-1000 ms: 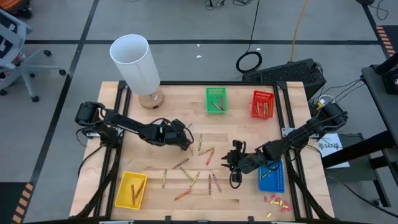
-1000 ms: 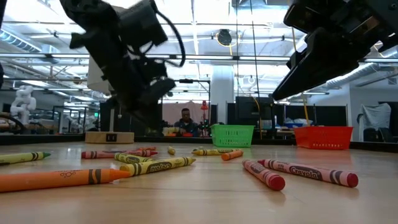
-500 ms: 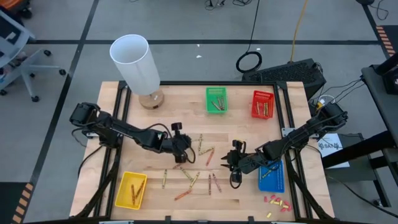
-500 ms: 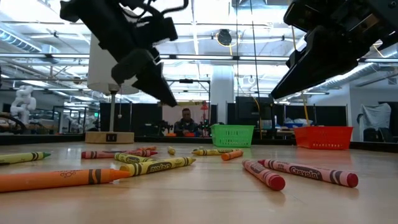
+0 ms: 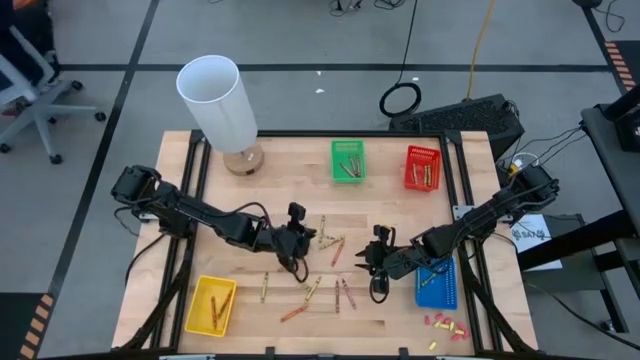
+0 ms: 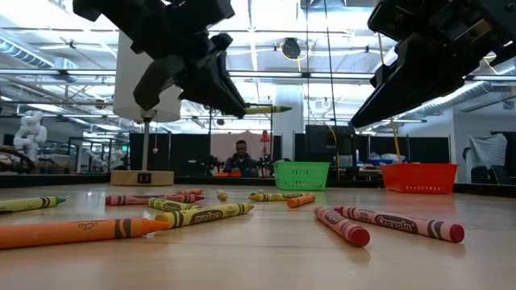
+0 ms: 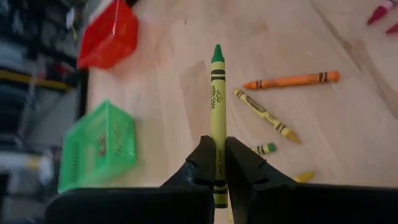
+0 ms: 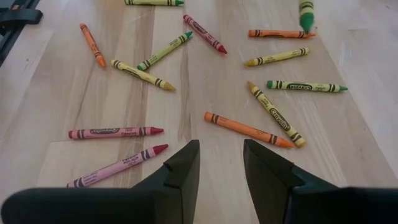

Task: Sort crayons
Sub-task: Put the green crayon into the red bin

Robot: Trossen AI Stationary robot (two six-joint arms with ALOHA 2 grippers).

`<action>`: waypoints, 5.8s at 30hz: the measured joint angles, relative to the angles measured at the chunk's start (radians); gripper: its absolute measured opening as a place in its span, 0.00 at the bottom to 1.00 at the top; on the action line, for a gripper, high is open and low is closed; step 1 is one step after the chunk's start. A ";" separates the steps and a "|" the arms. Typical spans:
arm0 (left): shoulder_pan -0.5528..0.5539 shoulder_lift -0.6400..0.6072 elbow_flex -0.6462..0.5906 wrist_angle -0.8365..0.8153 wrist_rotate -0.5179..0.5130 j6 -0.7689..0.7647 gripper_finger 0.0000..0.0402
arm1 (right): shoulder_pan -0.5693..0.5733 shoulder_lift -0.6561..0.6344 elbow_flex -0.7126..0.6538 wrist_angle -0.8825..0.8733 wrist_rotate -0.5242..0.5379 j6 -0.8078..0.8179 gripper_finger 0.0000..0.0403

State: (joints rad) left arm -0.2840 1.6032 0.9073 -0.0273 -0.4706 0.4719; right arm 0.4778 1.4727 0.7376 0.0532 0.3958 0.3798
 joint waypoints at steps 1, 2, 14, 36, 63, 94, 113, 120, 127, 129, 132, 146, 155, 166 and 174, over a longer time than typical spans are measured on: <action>-0.003 0.000 0.000 0.007 0.000 0.038 0.04 | 0.000 0.000 0.000 0.000 0.000 0.000 0.27; -0.006 0.000 0.000 0.008 -0.001 0.074 0.04 | 0.000 0.000 0.000 0.000 0.000 0.000 0.27; -0.006 -0.001 0.000 0.096 -0.005 0.328 0.05 | 0.000 0.000 0.000 0.000 0.000 -0.001 0.27; -0.007 -0.001 0.000 0.126 0.073 0.283 0.05 | 0.000 0.000 0.000 0.003 0.000 0.000 0.27; -0.007 -0.001 0.000 0.124 0.078 -0.822 0.05 | 0.000 0.000 0.000 0.119 0.000 -0.111 0.27; -0.007 -0.001 0.000 0.119 0.076 -0.561 0.05 | -0.126 0.060 0.225 -0.047 0.100 -0.381 0.55; -0.007 -0.001 0.000 0.122 0.074 -0.464 0.05 | -0.211 0.084 0.227 -0.026 -0.087 -0.374 0.35; -0.005 -0.001 0.000 0.126 0.074 -0.464 0.05 | -0.211 0.084 0.227 -0.027 -0.091 -0.388 0.19; -0.005 -0.001 0.000 0.124 0.074 -0.464 0.05 | -0.211 0.084 0.227 -0.028 -0.088 -0.392 0.06; -0.005 -0.001 0.000 0.123 0.074 -0.464 0.05 | -0.211 0.084 0.227 -0.027 -0.088 -0.394 0.04; -0.005 -0.001 0.000 0.127 0.074 -0.464 0.05 | -0.211 0.084 0.227 -0.028 -0.088 -0.395 0.03; -0.005 -0.001 0.000 0.156 0.084 -0.513 0.31 | -0.211 0.084 0.226 -0.028 -0.097 -0.395 0.03; -0.018 -0.001 0.000 0.156 0.086 -0.541 0.46 | -0.211 0.084 0.226 -0.194 -0.145 -0.359 0.03; -0.048 -0.001 0.000 0.155 0.091 -0.699 0.46 | -0.216 0.084 0.312 -0.682 -0.134 -0.188 0.03; -0.063 -0.001 0.000 0.155 0.092 -0.702 0.46 | -0.253 0.083 0.376 -1.184 -0.050 -0.083 0.03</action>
State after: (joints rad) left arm -0.3473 1.6024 0.9073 0.1280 -0.3786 -0.2306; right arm 0.2251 1.5555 1.1137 -1.1312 0.3457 0.2966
